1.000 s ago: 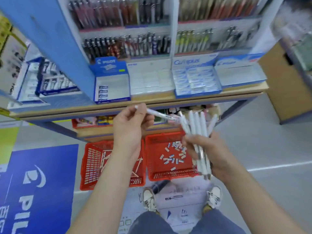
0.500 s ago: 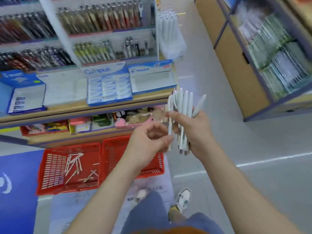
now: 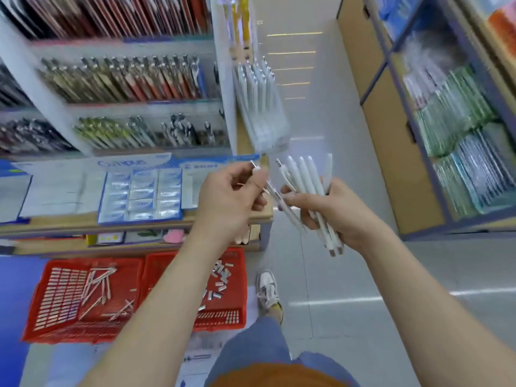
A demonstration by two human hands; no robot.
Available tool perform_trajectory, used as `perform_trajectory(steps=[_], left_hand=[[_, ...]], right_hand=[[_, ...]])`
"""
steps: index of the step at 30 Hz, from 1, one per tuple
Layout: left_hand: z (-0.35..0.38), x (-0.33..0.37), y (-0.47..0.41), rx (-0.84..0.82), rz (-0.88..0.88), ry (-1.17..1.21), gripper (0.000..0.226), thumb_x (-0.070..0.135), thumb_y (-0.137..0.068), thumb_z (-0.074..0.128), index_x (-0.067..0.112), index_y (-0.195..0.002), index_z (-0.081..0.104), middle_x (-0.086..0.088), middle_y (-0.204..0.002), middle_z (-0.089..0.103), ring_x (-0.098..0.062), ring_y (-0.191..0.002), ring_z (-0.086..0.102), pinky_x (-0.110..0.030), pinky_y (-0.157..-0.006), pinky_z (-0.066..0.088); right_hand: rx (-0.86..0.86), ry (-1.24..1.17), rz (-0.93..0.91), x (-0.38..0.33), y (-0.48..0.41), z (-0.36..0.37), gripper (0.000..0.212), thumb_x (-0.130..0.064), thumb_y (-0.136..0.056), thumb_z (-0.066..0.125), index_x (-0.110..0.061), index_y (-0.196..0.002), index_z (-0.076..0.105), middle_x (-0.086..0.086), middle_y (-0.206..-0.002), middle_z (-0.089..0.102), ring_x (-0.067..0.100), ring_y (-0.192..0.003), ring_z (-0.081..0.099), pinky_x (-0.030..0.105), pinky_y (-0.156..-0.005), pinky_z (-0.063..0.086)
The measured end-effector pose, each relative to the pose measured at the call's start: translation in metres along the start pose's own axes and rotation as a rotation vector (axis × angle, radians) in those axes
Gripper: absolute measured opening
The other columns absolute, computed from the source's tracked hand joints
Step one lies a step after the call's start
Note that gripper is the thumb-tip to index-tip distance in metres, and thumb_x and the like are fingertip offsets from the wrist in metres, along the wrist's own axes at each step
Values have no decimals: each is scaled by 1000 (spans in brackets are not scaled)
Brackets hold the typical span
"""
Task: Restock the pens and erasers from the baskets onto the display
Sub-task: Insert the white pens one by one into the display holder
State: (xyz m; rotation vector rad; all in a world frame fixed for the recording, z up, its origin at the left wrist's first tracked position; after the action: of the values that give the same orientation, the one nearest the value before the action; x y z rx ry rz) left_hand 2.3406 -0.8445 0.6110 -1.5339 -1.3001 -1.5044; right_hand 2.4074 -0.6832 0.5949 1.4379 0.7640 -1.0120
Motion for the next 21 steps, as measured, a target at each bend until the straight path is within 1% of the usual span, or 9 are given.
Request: perform_trajectory(steps=[2,4,7,11,13,15,18,20,21], left_hand=[[6,8,-20,119,31,45,13,16,-92,61,17,-80,67,-1,-62,63,-14,-56,62,-28,-58,56],[13,18,-35,182,70,68,12,15,-90,62,21,-81,68,1,-64,67,-16,-60,66,-27,-61,57],[24,34,-53,289,109,83,8,13,-88,66,19,-84,69,0,-69,69,-18,-66,70,-27,-62,57],[26,43,-77,506,159,41,16,18,-84,71,33,-79,71,6,-71,71,-22,-70,71,-43,-70,59],[28,42,-87,580,189,-45,19,25,-84,71,43,-78,71,11,-71,71,-20,-71,70,-45,-72,58],[36,38,-99,657,193,-132,19,30,-85,70,48,-79,68,10,-73,70,-20,-73,69,-45,-72,57],[52,30,-122,777,184,-214,5,37,-84,65,39,-88,66,4,-72,69,-20,-72,68,-45,-70,56],[62,26,-139,838,191,-285,15,38,-85,62,33,-99,63,4,-74,69,-18,-71,67,-43,-69,55],[66,26,-148,860,201,-334,15,36,-86,61,29,-98,63,2,-74,69,-19,-70,65,-41,-68,54]], right_hand=[[-46,45,43,-7,-18,-20,18,-9,-84,68,3,-98,65,28,-89,68,16,-45,44,26,-47,38],[-58,35,63,-14,-35,-36,19,-9,-85,67,4,-99,64,20,-87,72,16,-44,43,25,-47,38],[40,26,66,-26,-66,-57,18,-10,-84,68,2,-97,64,17,-83,72,16,-43,42,26,-47,35],[155,-20,47,-43,-116,-82,16,-9,-86,67,2,-97,65,11,-69,61,14,-44,44,23,-45,38],[162,-50,43,-50,-142,-91,12,-7,-87,66,1,-96,65,8,-65,56,13,-43,44,21,-43,38],[133,-83,64,-55,-170,-97,6,-5,-88,63,-3,-94,63,7,-62,51,12,-42,43,20,-41,37],[19,-216,124,-61,-205,-104,8,0,-90,56,-5,-92,61,6,-62,47,12,-44,43,21,-41,35],[-53,-240,165,-64,-219,-107,10,-2,-90,54,-6,-95,61,6,-61,47,13,-43,43,21,-42,35],[-91,-250,190,-65,-224,-108,11,-4,-91,54,-7,-98,61,7,-61,48,14,-44,43,22,-43,36]])
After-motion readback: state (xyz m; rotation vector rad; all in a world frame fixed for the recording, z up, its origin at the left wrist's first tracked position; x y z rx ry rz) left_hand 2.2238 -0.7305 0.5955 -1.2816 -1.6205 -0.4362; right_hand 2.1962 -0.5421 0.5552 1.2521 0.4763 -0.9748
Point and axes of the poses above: each hand's wrist, its own y-axis away from the middle knuckle, its own z-axis out of the palm, x = y × z, the point moved 1 cm from there along -y, towards the middle knuckle
